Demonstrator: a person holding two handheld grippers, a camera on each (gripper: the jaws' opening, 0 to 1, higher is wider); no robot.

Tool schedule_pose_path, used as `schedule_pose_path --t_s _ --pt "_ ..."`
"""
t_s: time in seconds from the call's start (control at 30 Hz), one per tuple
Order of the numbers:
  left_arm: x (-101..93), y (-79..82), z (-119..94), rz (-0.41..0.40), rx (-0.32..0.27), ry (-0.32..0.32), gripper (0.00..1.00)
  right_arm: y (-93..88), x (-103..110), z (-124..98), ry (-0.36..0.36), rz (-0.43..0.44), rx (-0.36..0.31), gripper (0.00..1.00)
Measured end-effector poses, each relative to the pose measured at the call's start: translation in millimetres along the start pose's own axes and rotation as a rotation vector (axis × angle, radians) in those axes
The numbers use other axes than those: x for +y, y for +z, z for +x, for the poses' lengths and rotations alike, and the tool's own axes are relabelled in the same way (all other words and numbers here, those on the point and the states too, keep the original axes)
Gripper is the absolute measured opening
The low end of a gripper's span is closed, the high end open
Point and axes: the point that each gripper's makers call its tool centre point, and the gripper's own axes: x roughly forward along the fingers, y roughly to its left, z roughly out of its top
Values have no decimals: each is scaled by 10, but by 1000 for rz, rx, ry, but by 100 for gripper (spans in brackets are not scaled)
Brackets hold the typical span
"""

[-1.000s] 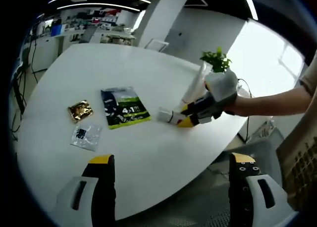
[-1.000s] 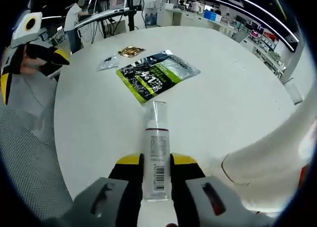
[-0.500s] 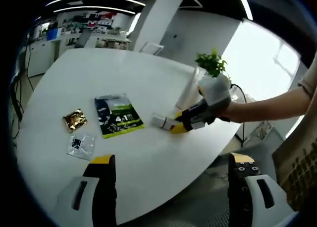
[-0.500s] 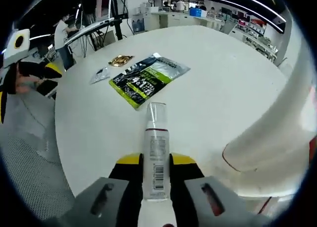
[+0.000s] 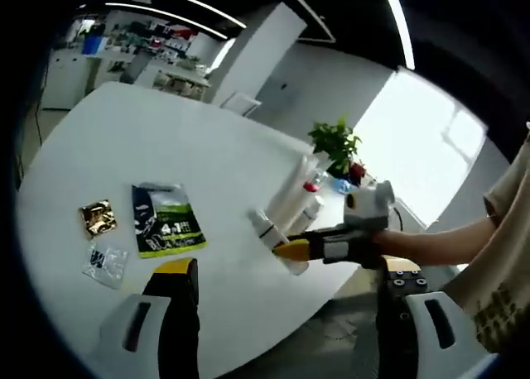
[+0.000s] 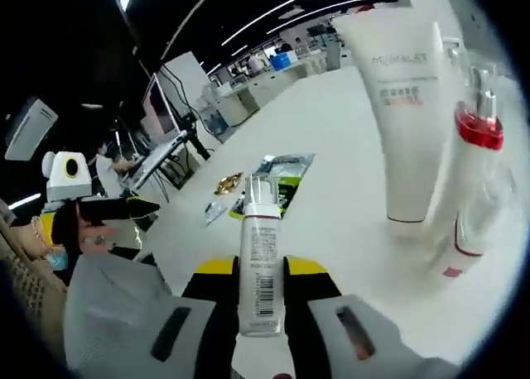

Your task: Arrange the skincare products in the storage area until every visible bottle or jar stands upright without overlapping.

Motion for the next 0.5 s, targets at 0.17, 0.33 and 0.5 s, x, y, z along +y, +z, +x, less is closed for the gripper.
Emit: schedule_pose_path --t_s 0.17,0.33,0.5 --pt "-151 74 81 -35 -19 -58 83 157 387 -188 158 65 -130 19" --pt "-433 214 121 -77 -64 -188 65 283 664 -410 323 139 -223 19" --pt "-591 314 184 -80 -71 -237 63 358 878 -655 469 160 -261 19"
